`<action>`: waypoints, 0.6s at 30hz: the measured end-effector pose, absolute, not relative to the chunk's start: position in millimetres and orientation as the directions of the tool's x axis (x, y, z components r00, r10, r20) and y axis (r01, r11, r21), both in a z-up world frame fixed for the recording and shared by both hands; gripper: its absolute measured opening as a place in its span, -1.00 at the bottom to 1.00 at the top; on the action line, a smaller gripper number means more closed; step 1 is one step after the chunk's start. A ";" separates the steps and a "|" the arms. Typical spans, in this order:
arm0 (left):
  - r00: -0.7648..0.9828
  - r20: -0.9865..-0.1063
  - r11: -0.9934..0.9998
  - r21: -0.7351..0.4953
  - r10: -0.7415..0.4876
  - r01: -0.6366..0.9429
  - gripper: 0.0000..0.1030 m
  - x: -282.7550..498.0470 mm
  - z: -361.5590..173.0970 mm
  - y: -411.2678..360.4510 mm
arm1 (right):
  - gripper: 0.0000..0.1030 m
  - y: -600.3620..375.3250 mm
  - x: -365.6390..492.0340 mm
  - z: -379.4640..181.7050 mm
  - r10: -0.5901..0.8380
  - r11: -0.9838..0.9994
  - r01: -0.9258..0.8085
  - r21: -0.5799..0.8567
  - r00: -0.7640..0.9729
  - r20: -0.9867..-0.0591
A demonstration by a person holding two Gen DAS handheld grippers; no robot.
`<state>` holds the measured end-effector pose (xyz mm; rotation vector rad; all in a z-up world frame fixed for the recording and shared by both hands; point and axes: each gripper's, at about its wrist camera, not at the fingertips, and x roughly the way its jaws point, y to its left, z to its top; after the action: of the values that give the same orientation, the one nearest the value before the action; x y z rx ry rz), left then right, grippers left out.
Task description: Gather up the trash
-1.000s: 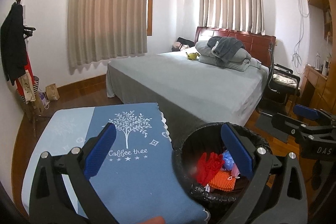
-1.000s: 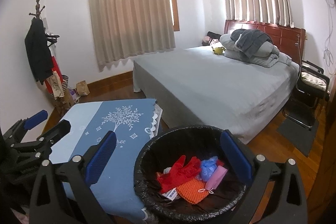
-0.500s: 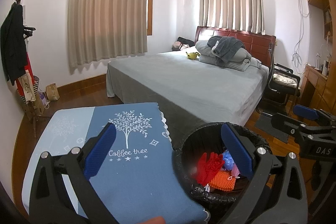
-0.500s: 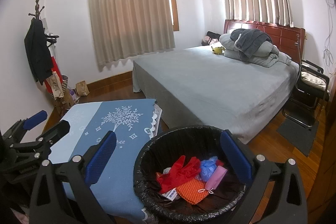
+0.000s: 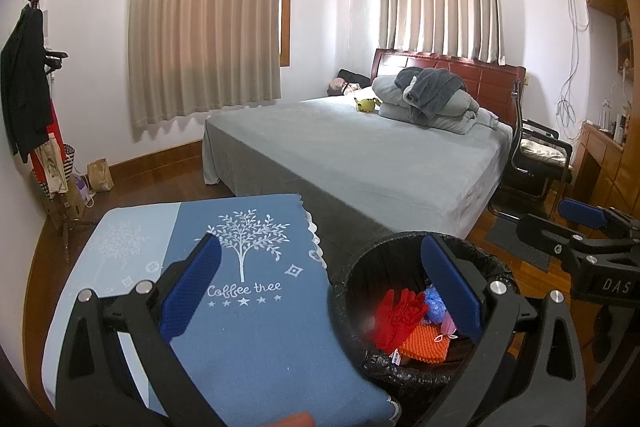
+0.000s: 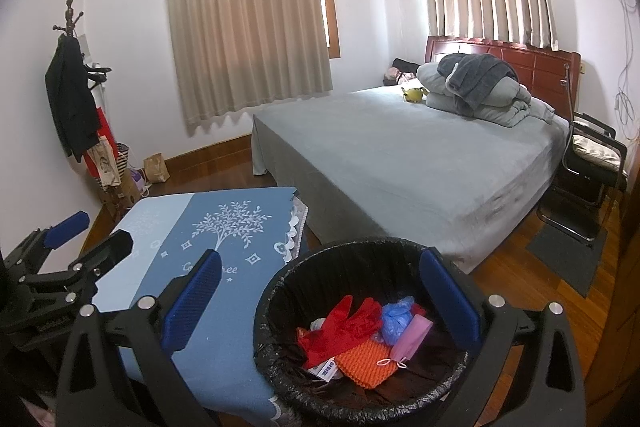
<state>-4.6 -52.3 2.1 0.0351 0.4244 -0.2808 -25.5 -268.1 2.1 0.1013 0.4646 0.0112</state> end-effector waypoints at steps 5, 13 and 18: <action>0.873 -0.411 0.961 -0.025 -0.262 0.276 0.89 -4.5 2.5 -52.4 | 0.89 -268.4 -25.6 1.9 0.034 0.995 0.013 0.102 0.893 -0.448; 0.872 -0.413 0.961 -0.025 -0.261 0.276 0.89 -5.1 1.5 -52.5 | 0.89 -268.9 -25.9 1.6 0.034 0.995 0.014 0.104 0.892 -0.450; 0.873 -0.413 0.961 -0.025 -0.261 0.276 0.89 -5.3 0.7 -53.0 | 0.89 -269.5 -25.7 1.5 0.034 0.995 0.014 0.103 0.893 -0.449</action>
<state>-5.3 -53.0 0.7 0.0355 0.4264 -0.2807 -25.7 -269.5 1.5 0.1050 0.4677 0.0100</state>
